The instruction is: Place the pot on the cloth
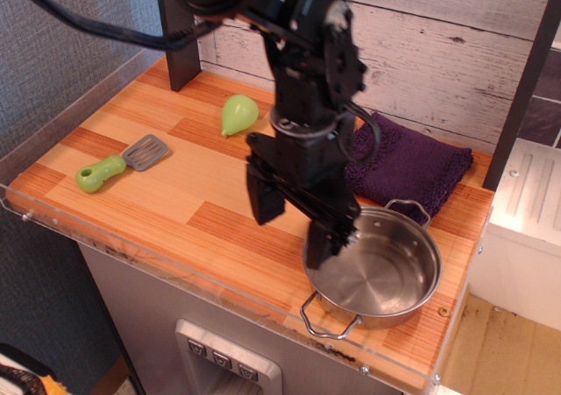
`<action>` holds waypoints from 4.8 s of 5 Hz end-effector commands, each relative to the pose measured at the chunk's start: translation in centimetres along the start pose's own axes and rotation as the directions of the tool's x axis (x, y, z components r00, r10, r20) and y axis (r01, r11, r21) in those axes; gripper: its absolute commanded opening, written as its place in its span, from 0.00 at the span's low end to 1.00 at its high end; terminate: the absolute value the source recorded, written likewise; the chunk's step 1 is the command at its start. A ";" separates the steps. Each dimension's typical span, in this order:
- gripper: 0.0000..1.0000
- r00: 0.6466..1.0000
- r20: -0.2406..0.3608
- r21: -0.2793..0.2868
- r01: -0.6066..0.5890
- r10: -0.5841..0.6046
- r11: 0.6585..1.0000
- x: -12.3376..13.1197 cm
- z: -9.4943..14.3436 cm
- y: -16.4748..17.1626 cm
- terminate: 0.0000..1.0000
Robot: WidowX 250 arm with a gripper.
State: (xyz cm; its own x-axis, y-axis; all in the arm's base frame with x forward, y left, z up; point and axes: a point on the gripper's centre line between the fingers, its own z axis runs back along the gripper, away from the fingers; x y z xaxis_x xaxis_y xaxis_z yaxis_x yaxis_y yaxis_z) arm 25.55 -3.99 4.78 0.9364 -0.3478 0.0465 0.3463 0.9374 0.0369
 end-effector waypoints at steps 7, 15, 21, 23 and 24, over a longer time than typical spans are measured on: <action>0.00 0.989 0.111 -0.057 -0.092 0.098 0.994 2.3 -1.1 -0.3 0.00; 0.00 0.928 0.165 -0.128 -0.316 0.334 0.940 13.1 1.5 7.2 0.00; 1.00 0.923 0.235 -0.136 -0.280 0.305 0.950 9.0 7.1 9.4 0.00; 1.00 0.918 0.226 -0.077 -0.318 0.327 0.945 4.6 8.8 12.6 0.00; 1.00 0.947 0.159 0.051 -0.291 0.280 0.955 2.7 7.6 13.5 0.00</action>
State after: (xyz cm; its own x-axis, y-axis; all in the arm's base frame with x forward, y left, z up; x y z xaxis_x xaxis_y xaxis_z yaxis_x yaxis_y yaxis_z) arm 32.32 7.23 10.65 0.9873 -0.0622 0.1463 0.0555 0.9972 0.0496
